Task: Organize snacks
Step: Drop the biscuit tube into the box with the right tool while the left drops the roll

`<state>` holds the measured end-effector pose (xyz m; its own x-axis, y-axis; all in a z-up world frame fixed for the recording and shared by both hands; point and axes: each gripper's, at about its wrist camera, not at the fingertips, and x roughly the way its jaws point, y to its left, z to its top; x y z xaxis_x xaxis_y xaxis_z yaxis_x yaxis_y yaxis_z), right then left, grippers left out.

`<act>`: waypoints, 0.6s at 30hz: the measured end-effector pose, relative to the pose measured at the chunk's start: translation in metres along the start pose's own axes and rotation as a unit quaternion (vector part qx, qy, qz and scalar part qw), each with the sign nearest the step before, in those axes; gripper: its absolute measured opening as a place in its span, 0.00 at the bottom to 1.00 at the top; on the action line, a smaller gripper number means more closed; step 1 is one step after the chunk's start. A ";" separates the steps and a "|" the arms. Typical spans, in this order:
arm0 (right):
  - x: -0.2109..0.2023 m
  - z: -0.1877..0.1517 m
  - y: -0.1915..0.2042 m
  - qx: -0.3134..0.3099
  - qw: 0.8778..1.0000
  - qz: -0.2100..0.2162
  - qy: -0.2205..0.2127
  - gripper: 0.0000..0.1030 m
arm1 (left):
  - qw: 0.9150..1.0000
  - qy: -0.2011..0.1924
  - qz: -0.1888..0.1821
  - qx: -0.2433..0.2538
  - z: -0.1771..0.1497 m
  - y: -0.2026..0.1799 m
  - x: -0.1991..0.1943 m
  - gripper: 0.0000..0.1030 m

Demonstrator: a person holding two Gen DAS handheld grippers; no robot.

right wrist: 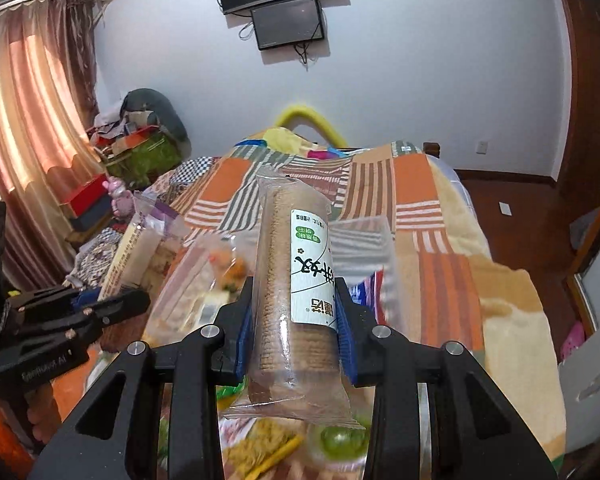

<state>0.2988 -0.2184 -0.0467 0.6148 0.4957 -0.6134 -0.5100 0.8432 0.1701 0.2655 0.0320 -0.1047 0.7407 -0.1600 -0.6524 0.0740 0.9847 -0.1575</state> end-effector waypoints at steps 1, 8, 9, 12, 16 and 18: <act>0.006 0.003 -0.001 0.001 1.000 -0.004 0.002 0.31 | 1.000 0.004 0.003 0.001 0.003 -0.002 0.006 0.22; 0.043 0.008 -0.007 0.006 0.999 -0.015 0.043 0.31 | 0.999 0.039 0.024 0.001 0.013 -0.009 0.054 0.21; 0.049 0.006 -0.008 0.007 0.998 -0.016 0.054 0.31 | 0.999 0.043 0.028 0.002 0.012 -0.010 0.059 0.21; 0.060 0.003 -0.014 0.018 0.997 -0.012 0.076 0.31 | 0.998 0.052 0.035 0.006 0.012 -0.014 0.072 0.21; 0.066 -0.002 -0.019 0.023 0.995 -0.016 0.093 0.32 | 0.998 0.053 0.037 0.006 0.011 -0.015 0.074 0.21; 0.063 -0.004 -0.019 0.024 0.995 -0.015 0.096 0.33 | 0.998 0.054 0.026 -0.003 0.011 -0.012 0.072 0.22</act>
<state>0.3450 -0.2040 -0.0915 0.5006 0.4243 -0.7546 -0.4609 0.8684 0.1826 0.3253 0.0094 -0.1417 0.6668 -0.1163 -0.7361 0.0339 0.9915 -0.1259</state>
